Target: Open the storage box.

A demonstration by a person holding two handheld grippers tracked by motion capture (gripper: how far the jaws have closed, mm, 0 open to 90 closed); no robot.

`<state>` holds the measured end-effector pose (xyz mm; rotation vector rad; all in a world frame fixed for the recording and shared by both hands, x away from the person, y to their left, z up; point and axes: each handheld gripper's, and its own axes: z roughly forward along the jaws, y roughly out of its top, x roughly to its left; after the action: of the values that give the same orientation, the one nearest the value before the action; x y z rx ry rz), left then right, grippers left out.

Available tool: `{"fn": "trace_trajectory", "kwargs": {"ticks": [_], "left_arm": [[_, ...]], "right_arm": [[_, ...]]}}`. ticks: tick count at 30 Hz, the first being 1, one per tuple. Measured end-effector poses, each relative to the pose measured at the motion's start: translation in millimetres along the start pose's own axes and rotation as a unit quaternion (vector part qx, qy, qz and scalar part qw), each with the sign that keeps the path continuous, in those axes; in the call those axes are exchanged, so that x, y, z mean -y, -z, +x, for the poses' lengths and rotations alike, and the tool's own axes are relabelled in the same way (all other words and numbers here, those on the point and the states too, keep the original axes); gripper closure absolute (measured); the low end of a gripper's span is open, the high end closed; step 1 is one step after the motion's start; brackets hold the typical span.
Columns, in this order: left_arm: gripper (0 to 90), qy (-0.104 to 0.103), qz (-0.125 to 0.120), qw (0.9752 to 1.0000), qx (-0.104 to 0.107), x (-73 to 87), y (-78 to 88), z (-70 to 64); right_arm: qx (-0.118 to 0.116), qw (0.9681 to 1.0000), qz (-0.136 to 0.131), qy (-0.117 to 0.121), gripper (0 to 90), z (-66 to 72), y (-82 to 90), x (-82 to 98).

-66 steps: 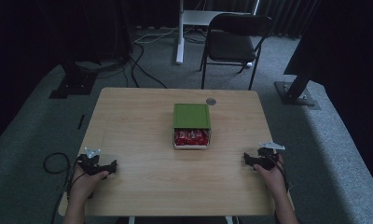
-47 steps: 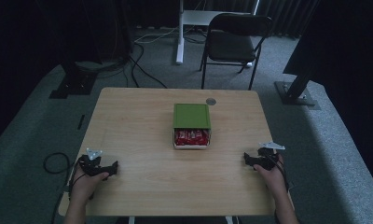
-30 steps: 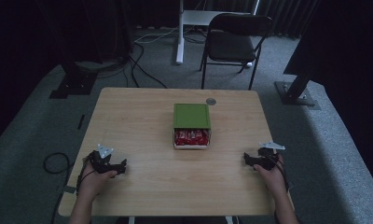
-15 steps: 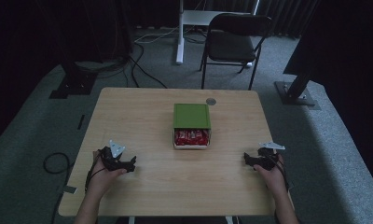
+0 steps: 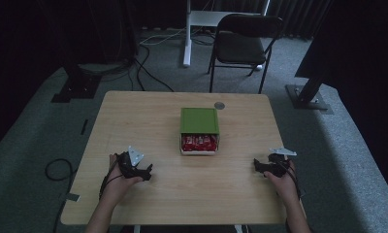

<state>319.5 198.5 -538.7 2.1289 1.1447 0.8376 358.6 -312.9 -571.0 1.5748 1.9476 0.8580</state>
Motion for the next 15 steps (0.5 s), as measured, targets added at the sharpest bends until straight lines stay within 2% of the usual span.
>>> {"fn": "trace_trajectory", "kwargs": {"ticks": [4,6,15], "left_arm": [[5.3,-0.016,-0.003,0.9999,-0.002,-4.0,0.2,-7.2],[5.3,-0.029,-0.010,0.9995,0.004,-8.0,-0.4,-14.3],[5.3,-0.071,-0.015,0.9973,0.012,-19.5,-4.3,-35.3]], "right_arm": [[0.000,1.0000,0.000,0.000,10.5,0.0,0.0,0.0],[0.001,1.0000,0.000,0.000,10.5,0.0,0.0,0.0],[0.000,1.0000,0.000,0.000,10.5,0.0,0.0,0.0]]}}
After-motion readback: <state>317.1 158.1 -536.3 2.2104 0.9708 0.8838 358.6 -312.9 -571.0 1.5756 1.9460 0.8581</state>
